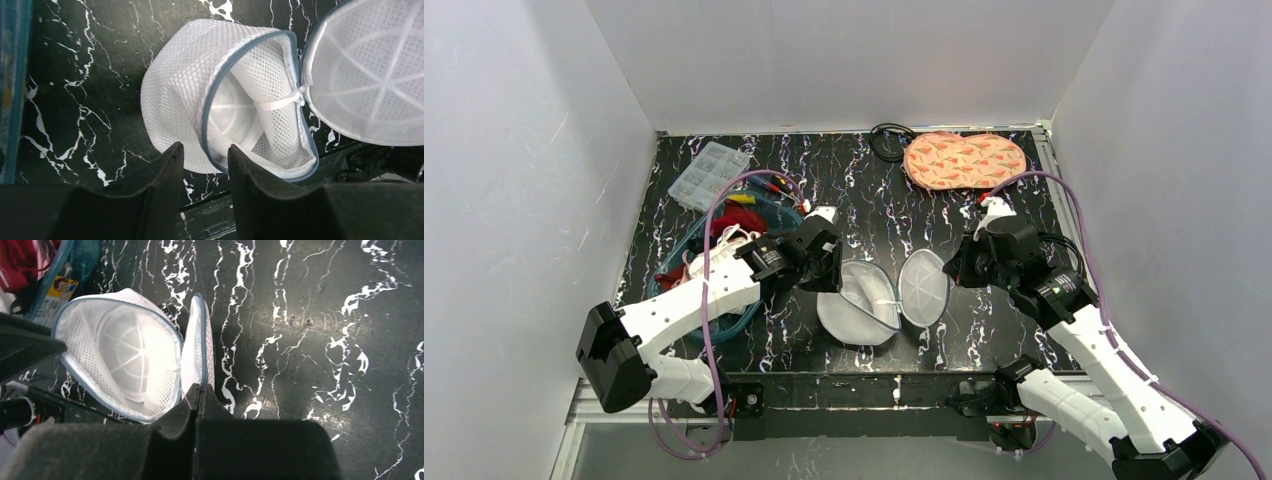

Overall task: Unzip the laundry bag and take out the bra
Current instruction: Close the laundry bag at the center of the board.

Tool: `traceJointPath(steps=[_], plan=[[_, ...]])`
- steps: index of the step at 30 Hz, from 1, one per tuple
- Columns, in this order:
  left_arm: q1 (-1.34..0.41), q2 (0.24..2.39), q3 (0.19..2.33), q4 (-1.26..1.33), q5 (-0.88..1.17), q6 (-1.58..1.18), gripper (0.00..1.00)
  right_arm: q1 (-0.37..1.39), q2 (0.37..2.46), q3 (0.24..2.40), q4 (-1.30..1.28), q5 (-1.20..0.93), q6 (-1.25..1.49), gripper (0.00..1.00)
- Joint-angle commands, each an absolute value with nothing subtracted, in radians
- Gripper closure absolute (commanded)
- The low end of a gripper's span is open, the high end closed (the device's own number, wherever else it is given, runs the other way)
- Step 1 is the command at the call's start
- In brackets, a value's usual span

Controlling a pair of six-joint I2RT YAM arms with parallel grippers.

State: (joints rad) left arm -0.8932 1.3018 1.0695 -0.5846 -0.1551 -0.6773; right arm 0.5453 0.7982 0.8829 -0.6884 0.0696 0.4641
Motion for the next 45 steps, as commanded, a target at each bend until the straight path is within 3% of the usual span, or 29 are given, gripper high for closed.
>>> traceJointPath(steps=[1,6,14,18,24,33,39,45], plan=[[-0.896,1.306,1.11,-0.617,-0.23,-0.685,0.69,0.543,0.79,0.946,-0.664,-0.042,0.434,0.99],[-0.896,1.327,1.124,-0.618,-0.242,-0.686,0.85,0.544,0.813,1.024,-0.67,-0.086,0.424,0.99],[-0.896,1.365,1.165,-0.616,-0.223,-0.677,0.99,0.544,0.856,1.151,-0.696,-0.125,0.397,0.99],[-0.896,1.354,1.229,-0.617,-0.185,-0.678,1.0,0.544,0.886,1.246,-0.694,-0.087,0.402,0.99],[-0.896,1.335,1.372,-0.659,-0.121,-0.685,1.0,0.544,1.004,1.472,-0.832,0.232,0.335,0.99],[-0.892,1.508,1.336,-0.593,-0.043,-0.661,1.0,0.581,1.022,1.396,-0.782,0.283,0.282,0.99],[-0.888,1.656,1.54,-0.682,-0.045,-0.598,1.0,0.712,1.094,1.481,-0.852,0.621,0.228,0.99],[-0.887,1.619,1.42,-0.644,-0.029,-0.631,1.0,0.844,1.146,1.414,-0.833,0.915,0.197,0.99]])
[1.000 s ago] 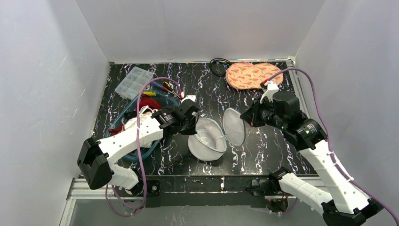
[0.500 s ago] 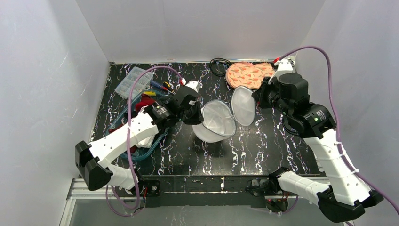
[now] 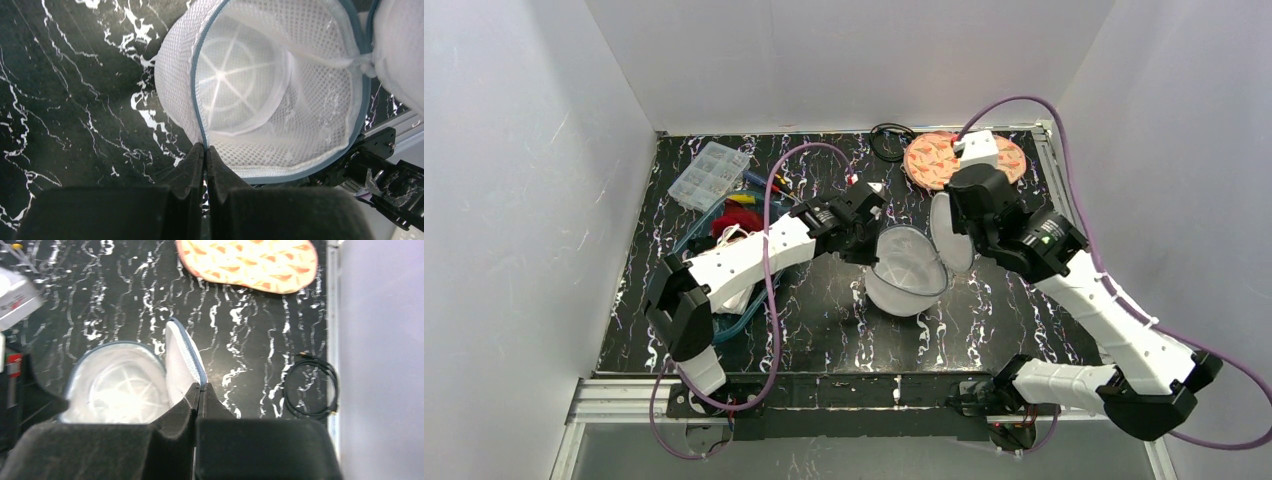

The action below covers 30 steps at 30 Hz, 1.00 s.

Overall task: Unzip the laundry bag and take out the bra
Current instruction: Close the laundry bag at the center of the board.

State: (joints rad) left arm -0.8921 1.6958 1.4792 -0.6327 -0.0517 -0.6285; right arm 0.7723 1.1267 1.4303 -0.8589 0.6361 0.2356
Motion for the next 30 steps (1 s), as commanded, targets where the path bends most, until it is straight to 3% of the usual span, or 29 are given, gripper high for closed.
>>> traceJointPath(steps=[1,9,15,30], plan=[[-0.886,1.603,1.398,-0.628,-0.026,-0.637,1.0,0.863,1.153,1.393,-0.822,0.946,0.197,0.99],[-0.883,1.575,1.338,-0.599,-0.01,-0.653,1.0,1.028,1.214,1.31,-0.74,1.087,0.22,0.99],[-0.883,1.547,1.299,-0.558,-0.001,-0.681,1.0,1.109,1.247,1.29,-0.695,0.965,0.268,0.99],[-0.867,1.467,1.168,-0.506,-0.002,-0.704,1.0,1.116,1.241,1.116,-0.512,0.686,0.356,0.99]])
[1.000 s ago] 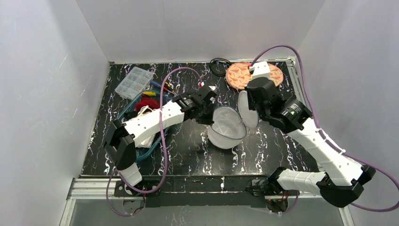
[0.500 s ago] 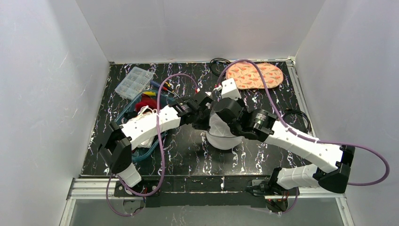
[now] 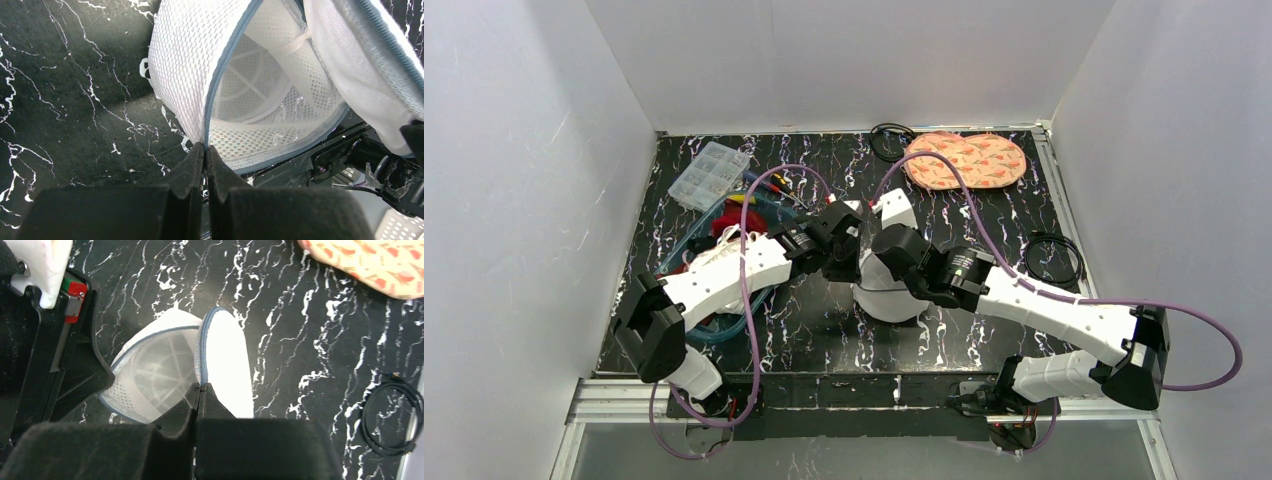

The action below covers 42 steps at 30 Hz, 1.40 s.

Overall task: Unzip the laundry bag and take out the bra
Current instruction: Close the laundry bag at the center of the board.

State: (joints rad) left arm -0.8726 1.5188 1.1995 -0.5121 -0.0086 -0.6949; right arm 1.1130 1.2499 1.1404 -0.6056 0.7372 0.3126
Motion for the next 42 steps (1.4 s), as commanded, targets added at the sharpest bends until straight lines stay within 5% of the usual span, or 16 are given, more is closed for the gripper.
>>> traceJointPath(steps=[1,38,42], plan=[[-0.867,1.464,1.158,-0.506,-0.002,-0.704,1.0,1.116,1.24,1.108,-0.499,0.672,0.36,0.99],[-0.866,1.368,0.973,-0.449,-0.029,-0.75,0.96,1.116,1.324,0.82,-0.052,0.194,0.498,0.99],[-0.865,1.361,0.967,-0.465,-0.045,-0.75,0.95,1.116,1.335,0.804,-0.043,0.183,0.508,0.81]])
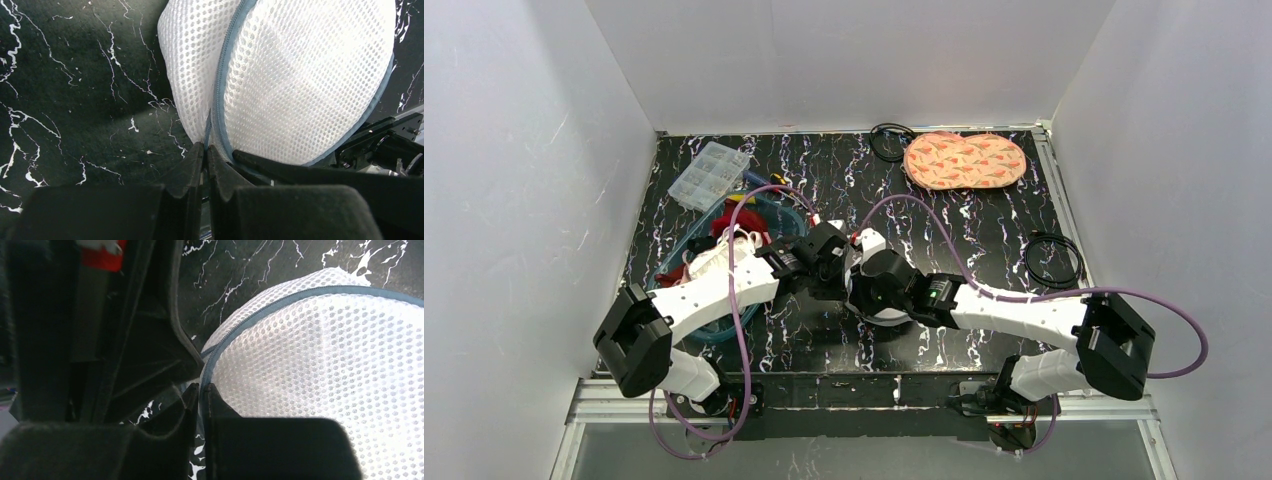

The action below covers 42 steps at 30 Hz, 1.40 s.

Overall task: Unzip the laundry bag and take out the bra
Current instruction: Close the laundry bag at the center of the board.

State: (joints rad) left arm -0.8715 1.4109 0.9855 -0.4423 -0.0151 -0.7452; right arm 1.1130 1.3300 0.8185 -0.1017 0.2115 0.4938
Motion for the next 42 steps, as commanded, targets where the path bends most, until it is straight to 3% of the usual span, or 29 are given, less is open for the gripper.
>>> traceJointPath(steps=[1,13,17,23,30,36,37,38,42], plan=[[-0.865,1.359,0.966,-0.469,-0.049,-0.751,0.94,1.117,1.333,0.799,-0.038,0.182,0.51,0.76],[-0.865,1.318,0.943,-0.5,-0.087,-0.759,0.76,1.117,1.258,0.816,-0.048,0.145,0.532,0.37],[-0.866,1.314,0.946,-0.506,-0.098,-0.762,0.72,1.116,1.216,0.838,-0.091,0.137,0.535,0.29],[-0.865,1.272,0.951,-0.527,-0.115,-0.766,0.61,1.116,1.109,0.849,-0.191,0.178,0.53,0.26],[-0.874,1.174,0.976,-0.535,-0.139,-0.751,0.44,1.117,0.918,0.796,-0.358,0.42,0.536,0.24],[-0.925,1.246,1.079,-0.571,-0.182,-0.733,0.36,1.116,0.849,0.722,-0.394,0.53,0.608,0.23],[-0.933,1.262,1.1,-0.58,-0.19,-0.733,0.27,1.116,0.84,0.716,-0.398,0.547,0.621,0.22],[-0.941,1.277,1.123,-0.589,-0.2,-0.733,0.25,1.115,0.83,0.71,-0.401,0.565,0.631,0.22],[-0.965,1.331,1.217,-0.632,-0.242,-0.734,0.23,1.116,0.774,0.693,-0.42,0.628,0.659,0.22]])
